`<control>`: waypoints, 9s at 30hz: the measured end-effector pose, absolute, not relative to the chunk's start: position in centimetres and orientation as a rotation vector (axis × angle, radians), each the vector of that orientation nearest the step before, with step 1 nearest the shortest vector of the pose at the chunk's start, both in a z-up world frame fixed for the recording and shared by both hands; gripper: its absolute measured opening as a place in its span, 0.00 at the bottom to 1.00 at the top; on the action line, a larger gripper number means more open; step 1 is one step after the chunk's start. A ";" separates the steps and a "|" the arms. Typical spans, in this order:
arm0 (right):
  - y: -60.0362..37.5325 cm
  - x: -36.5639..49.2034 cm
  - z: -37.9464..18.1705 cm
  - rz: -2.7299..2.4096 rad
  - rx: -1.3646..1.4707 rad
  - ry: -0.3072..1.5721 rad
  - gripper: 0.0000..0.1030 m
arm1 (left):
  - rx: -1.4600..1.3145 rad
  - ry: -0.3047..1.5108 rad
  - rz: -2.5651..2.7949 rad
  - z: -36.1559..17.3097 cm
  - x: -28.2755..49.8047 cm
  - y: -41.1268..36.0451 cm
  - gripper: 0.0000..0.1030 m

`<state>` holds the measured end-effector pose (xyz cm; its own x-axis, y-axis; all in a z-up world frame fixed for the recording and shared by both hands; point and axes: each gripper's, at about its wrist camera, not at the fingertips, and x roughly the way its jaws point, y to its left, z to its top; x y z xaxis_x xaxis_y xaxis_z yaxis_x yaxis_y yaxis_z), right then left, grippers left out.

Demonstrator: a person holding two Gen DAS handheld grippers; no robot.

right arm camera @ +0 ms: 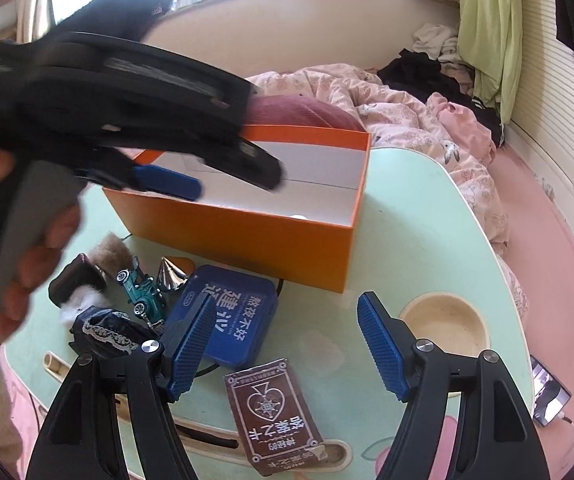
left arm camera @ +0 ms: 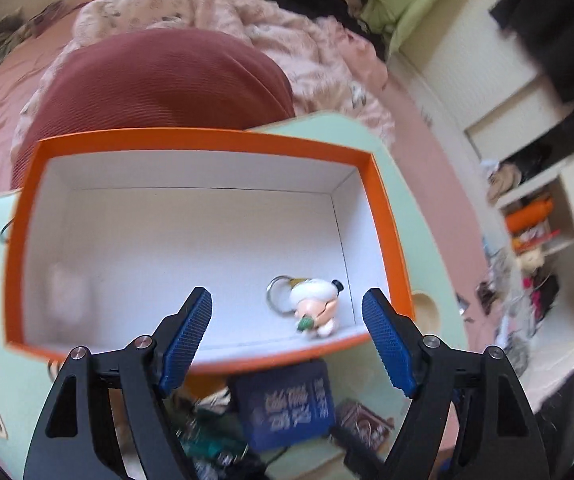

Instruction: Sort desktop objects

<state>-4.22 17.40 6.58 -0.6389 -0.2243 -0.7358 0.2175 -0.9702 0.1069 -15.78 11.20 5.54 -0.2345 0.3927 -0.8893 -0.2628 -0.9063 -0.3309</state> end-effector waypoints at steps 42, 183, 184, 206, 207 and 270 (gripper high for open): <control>18.3 -4.3 6.9 -2.654 1.189 -0.046 0.71 | -1.203 -0.204 2.394 8.5 -6.7 1.7 0.59; 16.2 2.7 1.2 -2.728 1.107 0.192 0.98 | -1.187 0.045 2.788 -0.1 4.9 0.3 1.00; 16.2 2.7 1.1 -2.724 1.105 0.192 0.99 | -1.184 0.045 2.784 -0.1 4.8 0.2 1.00; 16.6 2.6 0.5 -2.664 0.983 0.197 1.00 | -1.161 0.067 2.765 -0.2 4.8 0.4 1.00; 16.5 2.6 0.5 -2.664 0.982 0.197 1.00 | -1.161 0.066 2.764 -0.2 4.8 0.5 1.00; 19.3 2.7 0.0 -2.664 0.713 0.127 0.71 | -0.859 0.090 2.758 3.4 5.6 -5.8 0.68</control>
<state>2.67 19.27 -0.02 -0.7996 -0.3356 -0.4980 0.3815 -0.9243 0.0104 5.56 -5.84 3.44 -0.7945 0.2192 -0.5663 -0.2558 -0.9666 -0.0153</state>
